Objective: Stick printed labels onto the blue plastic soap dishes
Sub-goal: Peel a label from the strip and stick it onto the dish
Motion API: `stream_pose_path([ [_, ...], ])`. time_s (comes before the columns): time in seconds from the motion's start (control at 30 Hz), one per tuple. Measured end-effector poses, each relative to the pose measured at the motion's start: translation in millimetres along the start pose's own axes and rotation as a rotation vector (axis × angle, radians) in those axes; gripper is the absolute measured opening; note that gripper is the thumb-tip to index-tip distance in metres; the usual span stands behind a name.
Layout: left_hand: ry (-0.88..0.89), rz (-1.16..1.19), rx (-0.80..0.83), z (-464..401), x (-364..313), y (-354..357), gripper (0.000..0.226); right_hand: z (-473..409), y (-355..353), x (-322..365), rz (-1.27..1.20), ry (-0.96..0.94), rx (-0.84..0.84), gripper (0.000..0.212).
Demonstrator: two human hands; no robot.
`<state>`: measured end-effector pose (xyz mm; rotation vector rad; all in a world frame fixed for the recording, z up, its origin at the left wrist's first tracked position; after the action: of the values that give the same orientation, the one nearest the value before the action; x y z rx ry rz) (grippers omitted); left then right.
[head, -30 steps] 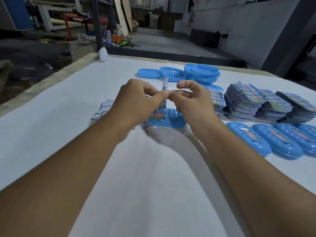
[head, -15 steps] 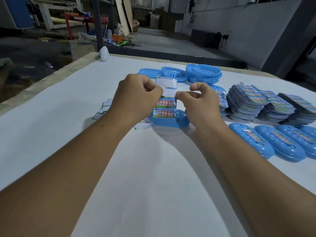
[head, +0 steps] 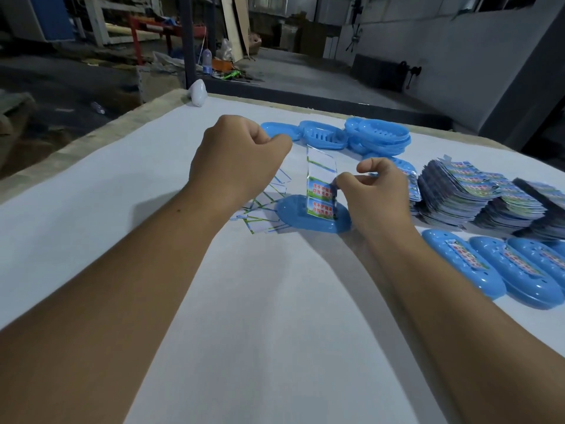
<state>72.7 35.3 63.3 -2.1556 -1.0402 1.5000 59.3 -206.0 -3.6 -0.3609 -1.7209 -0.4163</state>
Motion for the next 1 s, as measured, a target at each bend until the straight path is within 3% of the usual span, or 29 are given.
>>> stream_pose_path([
  [0.2,-0.090,0.155,0.006,-10.7,11.7,-10.0,0.045,0.7,-9.7,22.6,0.096,-0.103,-0.034,0.022],
  [0.57,-0.043,0.172,-0.111,-16.7,19.1,-19.0,0.011,37.0,75.1,23.9,0.143,-0.012,0.311,0.015],
  [0.73,0.044,0.069,-0.139,-13.2,12.6,-18.4,0.015,42.5,86.7,22.8,0.327,-0.102,0.373,0.009],
  [0.87,0.177,-0.092,-0.185,-6.3,-0.6,-18.9,0.023,34.3,72.6,34.7,0.356,-0.202,0.279,0.010],
  [1.0,0.439,-0.289,-0.216,6.6,-24.2,-14.3,0.027,15.9,41.7,30.2,0.186,-0.089,0.166,0.020],
])
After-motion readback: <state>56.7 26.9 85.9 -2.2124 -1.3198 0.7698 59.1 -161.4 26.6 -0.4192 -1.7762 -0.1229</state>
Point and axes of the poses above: each hand's wrist, its own z-axis away from the middle knuckle, its own y-axis out of the palm, x = y × z, the point moved 10 cm from there along -z, towards the middle knuckle, and after that the axes turned 11 degrees about -z, right-handed, at the moved point
